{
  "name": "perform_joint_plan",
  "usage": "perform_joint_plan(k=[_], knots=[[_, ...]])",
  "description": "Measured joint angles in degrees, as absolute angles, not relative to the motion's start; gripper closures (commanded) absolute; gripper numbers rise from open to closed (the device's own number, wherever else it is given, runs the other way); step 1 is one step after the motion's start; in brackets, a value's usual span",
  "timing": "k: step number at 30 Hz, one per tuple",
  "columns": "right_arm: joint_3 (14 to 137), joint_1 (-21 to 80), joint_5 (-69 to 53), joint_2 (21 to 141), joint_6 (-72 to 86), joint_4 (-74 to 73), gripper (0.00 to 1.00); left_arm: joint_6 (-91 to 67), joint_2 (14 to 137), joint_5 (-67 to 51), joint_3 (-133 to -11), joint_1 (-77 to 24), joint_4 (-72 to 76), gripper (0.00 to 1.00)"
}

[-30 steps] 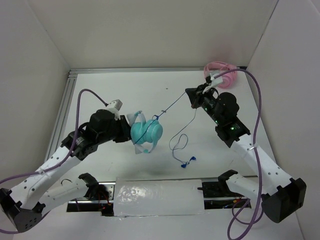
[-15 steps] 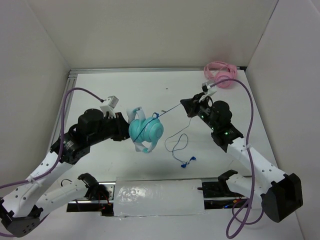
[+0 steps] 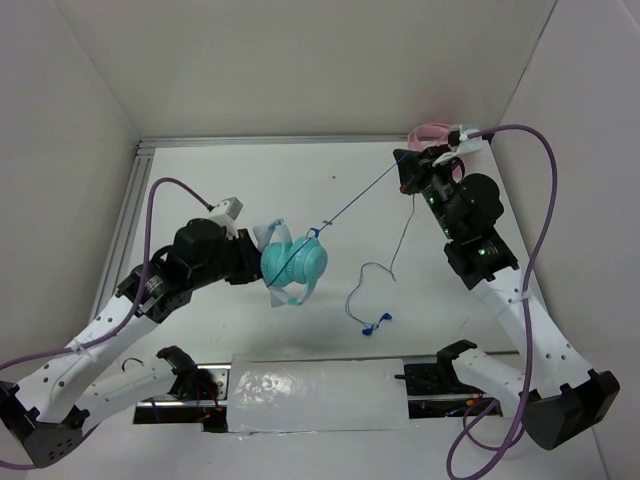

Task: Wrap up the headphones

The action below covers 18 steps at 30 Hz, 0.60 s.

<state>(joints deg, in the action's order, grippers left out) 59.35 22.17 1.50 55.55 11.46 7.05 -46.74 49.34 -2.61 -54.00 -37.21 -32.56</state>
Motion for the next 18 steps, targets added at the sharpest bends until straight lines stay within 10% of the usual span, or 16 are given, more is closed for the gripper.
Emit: perform_joint_plan(k=[18], knots=[[42.81, 18.33, -3.68, 58.87, 19.38, 10.48, 1.00, -49.45, 48.03, 0.84, -56.73, -37.23, -37.34, 1.00]])
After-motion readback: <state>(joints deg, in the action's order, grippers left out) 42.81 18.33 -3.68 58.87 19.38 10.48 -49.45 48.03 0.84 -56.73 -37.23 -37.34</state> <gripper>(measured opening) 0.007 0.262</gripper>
